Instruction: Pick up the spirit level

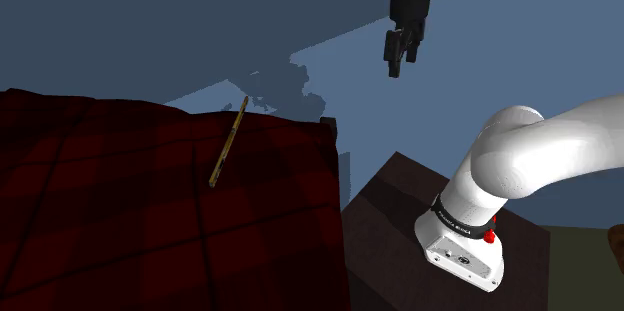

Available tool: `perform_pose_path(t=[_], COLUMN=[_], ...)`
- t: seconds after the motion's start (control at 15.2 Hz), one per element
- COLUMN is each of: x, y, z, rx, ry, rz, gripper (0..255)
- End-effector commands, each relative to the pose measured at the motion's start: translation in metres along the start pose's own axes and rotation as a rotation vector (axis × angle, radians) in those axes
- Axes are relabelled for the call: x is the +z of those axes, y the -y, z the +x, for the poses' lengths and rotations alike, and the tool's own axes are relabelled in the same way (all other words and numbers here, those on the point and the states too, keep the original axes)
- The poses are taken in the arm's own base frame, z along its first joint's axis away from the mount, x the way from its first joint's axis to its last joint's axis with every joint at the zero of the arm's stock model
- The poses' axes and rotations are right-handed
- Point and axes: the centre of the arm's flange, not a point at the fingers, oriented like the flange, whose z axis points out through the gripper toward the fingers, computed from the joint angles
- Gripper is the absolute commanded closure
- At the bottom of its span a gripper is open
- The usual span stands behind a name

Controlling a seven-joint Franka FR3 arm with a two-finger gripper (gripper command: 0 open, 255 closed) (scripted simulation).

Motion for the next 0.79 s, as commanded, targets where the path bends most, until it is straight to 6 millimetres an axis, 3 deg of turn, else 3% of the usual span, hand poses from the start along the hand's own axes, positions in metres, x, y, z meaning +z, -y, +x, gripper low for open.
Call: perform_pose_path(t=[0.0, 0.73], x=[0.0, 0.033], y=[0.0, 0.067], z=[0.0, 0.116], rx=[0.0, 0.242], ry=[0.0, -0.019], rz=[0.0, 0.05], gripper=[0, 0])
